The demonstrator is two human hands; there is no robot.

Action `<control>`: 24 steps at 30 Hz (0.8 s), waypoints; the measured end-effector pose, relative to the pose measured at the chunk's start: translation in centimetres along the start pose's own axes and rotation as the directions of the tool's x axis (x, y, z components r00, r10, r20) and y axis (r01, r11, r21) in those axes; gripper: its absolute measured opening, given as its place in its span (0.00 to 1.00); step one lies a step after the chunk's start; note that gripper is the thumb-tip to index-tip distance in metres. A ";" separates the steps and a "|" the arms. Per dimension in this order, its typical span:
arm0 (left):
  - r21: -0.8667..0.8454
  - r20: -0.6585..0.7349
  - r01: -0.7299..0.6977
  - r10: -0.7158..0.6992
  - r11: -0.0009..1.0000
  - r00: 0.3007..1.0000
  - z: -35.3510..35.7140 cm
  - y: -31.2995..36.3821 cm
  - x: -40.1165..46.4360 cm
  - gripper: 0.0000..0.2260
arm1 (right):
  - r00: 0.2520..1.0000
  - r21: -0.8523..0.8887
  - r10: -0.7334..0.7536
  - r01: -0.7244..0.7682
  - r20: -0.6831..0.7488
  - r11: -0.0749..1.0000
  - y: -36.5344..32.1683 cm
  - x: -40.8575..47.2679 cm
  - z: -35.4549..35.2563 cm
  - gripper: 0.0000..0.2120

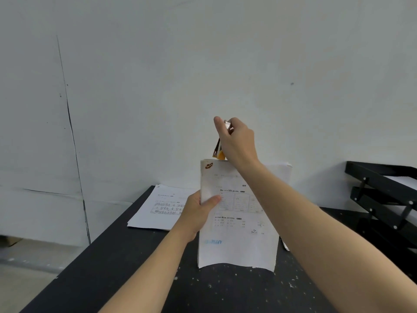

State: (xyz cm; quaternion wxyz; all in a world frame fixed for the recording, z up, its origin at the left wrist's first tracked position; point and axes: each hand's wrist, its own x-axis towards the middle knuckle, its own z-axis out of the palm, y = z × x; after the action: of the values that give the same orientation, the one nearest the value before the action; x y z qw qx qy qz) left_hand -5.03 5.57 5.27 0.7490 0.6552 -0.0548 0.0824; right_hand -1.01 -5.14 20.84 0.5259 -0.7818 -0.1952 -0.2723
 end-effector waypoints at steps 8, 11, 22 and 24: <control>-0.045 0.010 -0.012 0.012 0.999 1.000 0.0 0.2 -0.1 0.07 | 0.999 -0.169 -0.020 0.025 0.028 0.985 0.1 -0.9 1.6 0.23; -0.058 0.008 -0.018 0.019 0.998 1.000 0.0 0.1 -0.2 0.07 | 0.999 -0.249 -0.033 0.033 0.004 0.968 0.1 -1.3 2.0 0.24; -0.033 0.000 -0.047 0.047 0.998 0.999 -0.2 0.0 -0.3 0.06 | 0.995 -0.173 -0.008 -0.009 -0.098 0.985 0.1 -2.2 2.1 0.24; -0.024 0.010 -0.053 0.053 0.998 0.999 -0.2 -0.1 -0.2 0.07 | 0.993 -0.116 0.007 -0.020 -0.116 0.993 -0.2 -2.1 1.7 0.25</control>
State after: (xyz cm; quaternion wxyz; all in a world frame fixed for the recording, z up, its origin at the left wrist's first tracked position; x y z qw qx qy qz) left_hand -5.17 5.80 5.15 0.7538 0.6451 -0.0773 0.0981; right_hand -2.40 -3.57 19.10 0.4916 -0.7954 -0.1429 -0.3244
